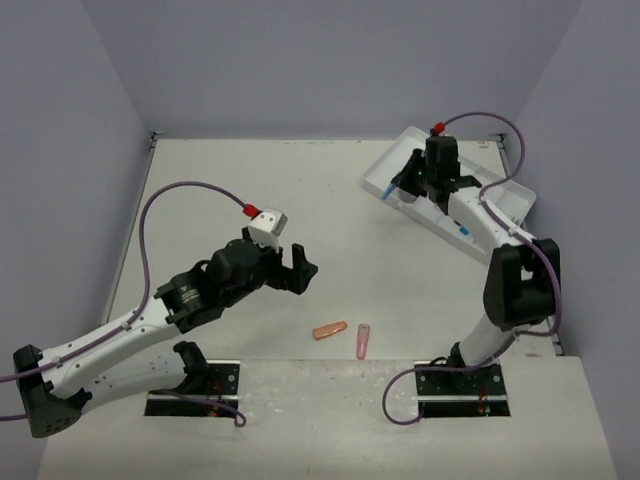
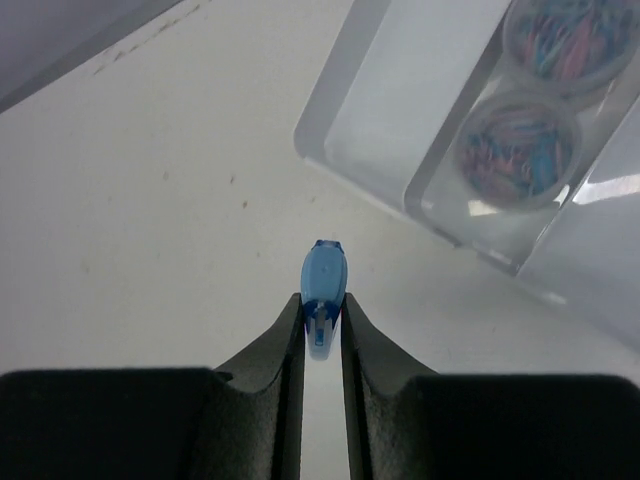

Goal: Sort the stationery into containers
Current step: Place the stationery in the storage box, then pick up the stationery from the center of the board.

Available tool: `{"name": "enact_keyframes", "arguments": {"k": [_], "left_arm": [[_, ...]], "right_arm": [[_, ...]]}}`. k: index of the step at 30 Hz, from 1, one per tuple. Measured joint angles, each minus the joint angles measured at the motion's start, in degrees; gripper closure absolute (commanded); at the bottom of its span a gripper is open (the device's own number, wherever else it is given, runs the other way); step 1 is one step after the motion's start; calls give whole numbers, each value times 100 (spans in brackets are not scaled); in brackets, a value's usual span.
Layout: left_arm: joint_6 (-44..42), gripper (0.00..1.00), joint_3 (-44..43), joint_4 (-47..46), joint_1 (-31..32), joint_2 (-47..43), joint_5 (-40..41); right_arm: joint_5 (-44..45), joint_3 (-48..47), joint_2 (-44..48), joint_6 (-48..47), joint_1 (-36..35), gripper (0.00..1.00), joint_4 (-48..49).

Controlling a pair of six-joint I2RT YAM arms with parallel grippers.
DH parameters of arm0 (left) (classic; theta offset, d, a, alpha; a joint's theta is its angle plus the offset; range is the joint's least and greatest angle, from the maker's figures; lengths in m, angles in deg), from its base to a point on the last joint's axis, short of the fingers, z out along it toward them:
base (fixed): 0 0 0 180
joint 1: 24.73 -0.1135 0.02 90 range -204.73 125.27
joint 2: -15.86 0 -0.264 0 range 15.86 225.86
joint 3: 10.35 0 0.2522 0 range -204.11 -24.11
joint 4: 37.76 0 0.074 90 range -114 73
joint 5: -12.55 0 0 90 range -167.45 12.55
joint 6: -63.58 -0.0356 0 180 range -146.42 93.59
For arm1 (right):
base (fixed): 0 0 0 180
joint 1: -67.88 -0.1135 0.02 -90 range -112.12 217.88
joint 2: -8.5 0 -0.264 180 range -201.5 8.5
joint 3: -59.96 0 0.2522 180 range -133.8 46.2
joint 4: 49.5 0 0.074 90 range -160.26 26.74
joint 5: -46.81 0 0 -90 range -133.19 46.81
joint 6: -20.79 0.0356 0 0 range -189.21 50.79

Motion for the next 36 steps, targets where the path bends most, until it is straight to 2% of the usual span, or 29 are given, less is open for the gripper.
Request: {"name": "enact_keyframes", "arguments": {"k": [4, 6, 8, 9, 10, 12, 14, 17, 20, 24, 27, 31, 34, 36], "left_arm": [[0, 0, -16, 330, 0, -473, 9], [0, 0, -14, 477, 0, -655, 49], [0, 0, -13, 573, 0, -800, 97], [0, 0, -10, 607, 0, -847, 122], [0, 0, -2, 631, 0, -882, 138], [0, 0, 9, 690, 0, -897, 173], [0, 0, 51, 714, 0, -888, 202], [0, 0, 195, 714, 0, -778, 226], [7, 0, 293, 694, 0, -440, 223], [2, 0, 354, 605, 35, 286, 81], [-4, 0, 354, 487, 332, 888, 14], [-26, 0, 257, 516, 971, 1564, -20], [-57, 0, -140, 650, 1516, 2218, 58], [-101, 0, -421, 737, 1809, 2575, 102]], "right_arm": [[482, -1690, -1406, -147, 46, 100, -323], [655, -2210, -1835, -187, 62, 86, -522], [786, -2791, -2290, -232, 77, 78, -837], [842, -3148, -2530, -254, 85, 71, -997], [878, -3541, -2826, -270, 95, 60, -1074], [953, -3978, -3192, -312, 109, 29, -1199], [981, -4291, -3442, -368, 121, 23, -1464], [979, -4755, -3672, -465, 131, 23, -1885], [974, -4792, -3525, -558, 129, 22, -2073], [807, -3488, -2107, -753, 55, 20, -2130], [489, -2034, -172, -945, -172, 18, -2109], [-19, -439, 2556, -1125, -682, 2, -1515], [-149, 860, 4358, -1178, -782, 1, -1292], [-116, 1449, 5095, -1180, -759, 1, -1334]]}}
